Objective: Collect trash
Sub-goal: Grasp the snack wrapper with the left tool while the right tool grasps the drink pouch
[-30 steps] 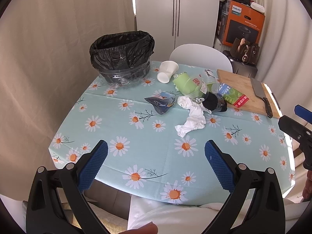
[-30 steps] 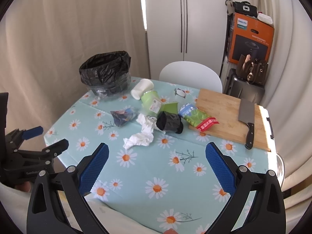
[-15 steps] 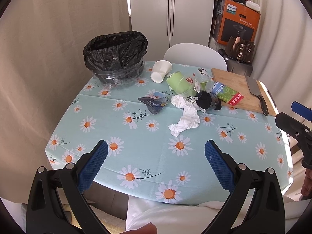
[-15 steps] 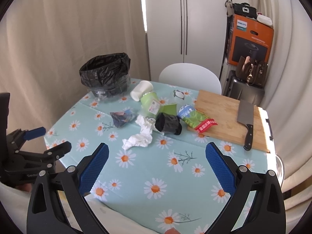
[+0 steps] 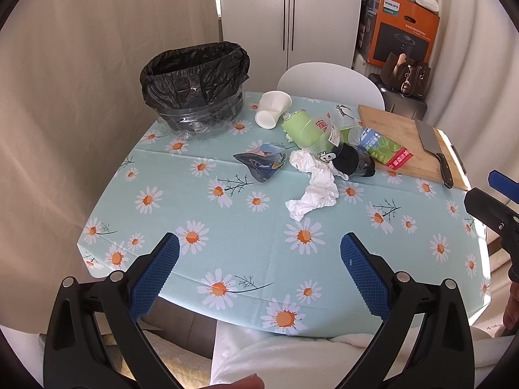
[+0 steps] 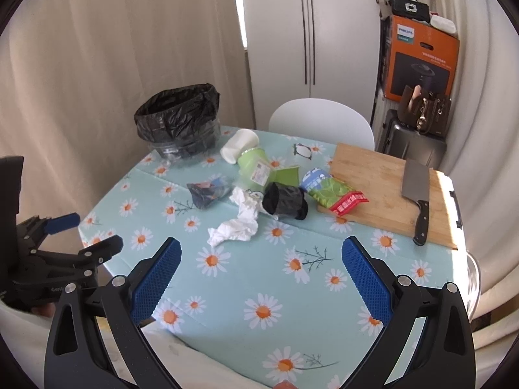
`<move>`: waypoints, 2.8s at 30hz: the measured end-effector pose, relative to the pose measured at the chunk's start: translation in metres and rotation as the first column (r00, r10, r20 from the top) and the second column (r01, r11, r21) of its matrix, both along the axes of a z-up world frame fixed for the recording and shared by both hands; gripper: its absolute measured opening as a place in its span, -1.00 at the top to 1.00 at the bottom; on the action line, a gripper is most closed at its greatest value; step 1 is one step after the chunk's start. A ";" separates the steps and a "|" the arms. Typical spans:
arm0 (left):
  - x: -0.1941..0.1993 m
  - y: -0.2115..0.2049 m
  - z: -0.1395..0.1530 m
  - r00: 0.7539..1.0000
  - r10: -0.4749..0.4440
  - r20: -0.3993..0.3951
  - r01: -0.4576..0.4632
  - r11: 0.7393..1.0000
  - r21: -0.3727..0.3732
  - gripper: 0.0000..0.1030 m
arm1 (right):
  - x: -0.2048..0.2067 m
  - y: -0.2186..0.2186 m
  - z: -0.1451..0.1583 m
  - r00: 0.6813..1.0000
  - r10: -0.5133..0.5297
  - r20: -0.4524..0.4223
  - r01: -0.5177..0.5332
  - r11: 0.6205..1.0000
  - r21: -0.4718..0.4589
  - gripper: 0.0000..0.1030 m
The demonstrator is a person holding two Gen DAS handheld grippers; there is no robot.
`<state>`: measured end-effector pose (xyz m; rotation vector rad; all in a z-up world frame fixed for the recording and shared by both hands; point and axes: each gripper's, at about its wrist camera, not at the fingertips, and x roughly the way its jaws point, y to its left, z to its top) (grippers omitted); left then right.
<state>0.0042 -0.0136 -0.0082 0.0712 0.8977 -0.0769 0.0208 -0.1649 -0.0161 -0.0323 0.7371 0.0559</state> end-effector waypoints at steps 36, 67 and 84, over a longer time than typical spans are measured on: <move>0.186 0.023 -0.075 0.935 -0.173 -0.309 0.174 0.985 -0.024 -0.89 | 0.140 -0.063 -0.057 0.961 -0.111 -0.255 0.109 0.994 -0.020 -0.84; 0.303 -0.046 -0.174 0.790 -0.467 -0.397 0.556 0.818 0.144 -0.91 | 0.262 -0.117 -0.144 0.910 -0.103 -0.401 0.028 0.982 -0.189 -0.82; 0.300 -0.031 -0.175 0.816 -0.431 -0.386 0.470 0.882 0.010 -0.54 | 0.261 -0.116 -0.148 0.920 -0.122 -0.372 0.087 0.990 -0.110 0.08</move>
